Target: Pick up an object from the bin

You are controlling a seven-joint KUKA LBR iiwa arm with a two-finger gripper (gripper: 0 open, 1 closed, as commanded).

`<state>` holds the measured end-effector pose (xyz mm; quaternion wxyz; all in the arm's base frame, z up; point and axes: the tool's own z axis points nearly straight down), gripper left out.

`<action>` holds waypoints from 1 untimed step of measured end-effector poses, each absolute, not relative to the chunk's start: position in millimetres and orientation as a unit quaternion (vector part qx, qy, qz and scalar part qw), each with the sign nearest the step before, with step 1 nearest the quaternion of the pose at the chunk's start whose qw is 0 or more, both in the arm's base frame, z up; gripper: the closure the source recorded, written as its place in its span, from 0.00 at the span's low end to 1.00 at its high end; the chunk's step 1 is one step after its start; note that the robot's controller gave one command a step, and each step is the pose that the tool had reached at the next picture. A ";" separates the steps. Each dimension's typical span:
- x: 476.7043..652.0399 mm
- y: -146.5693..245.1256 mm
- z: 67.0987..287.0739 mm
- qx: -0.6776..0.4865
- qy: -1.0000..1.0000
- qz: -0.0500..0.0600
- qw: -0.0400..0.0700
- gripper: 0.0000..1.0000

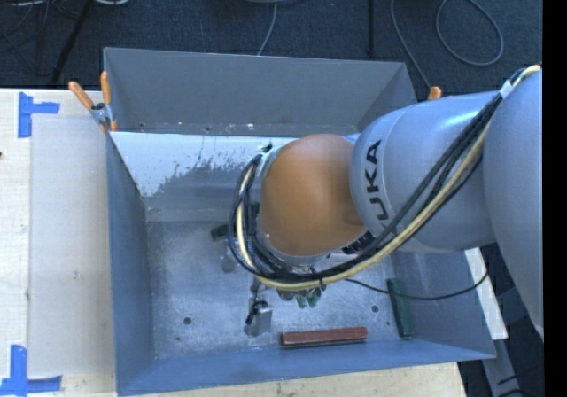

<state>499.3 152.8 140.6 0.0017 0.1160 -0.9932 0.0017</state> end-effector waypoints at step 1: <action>612.9 85.0 120.1 0.145 -0.989 0.001 -0.001 0.00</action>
Offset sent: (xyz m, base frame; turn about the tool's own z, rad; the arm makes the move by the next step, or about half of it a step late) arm 0.1114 -0.0645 -0.0198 -0.0627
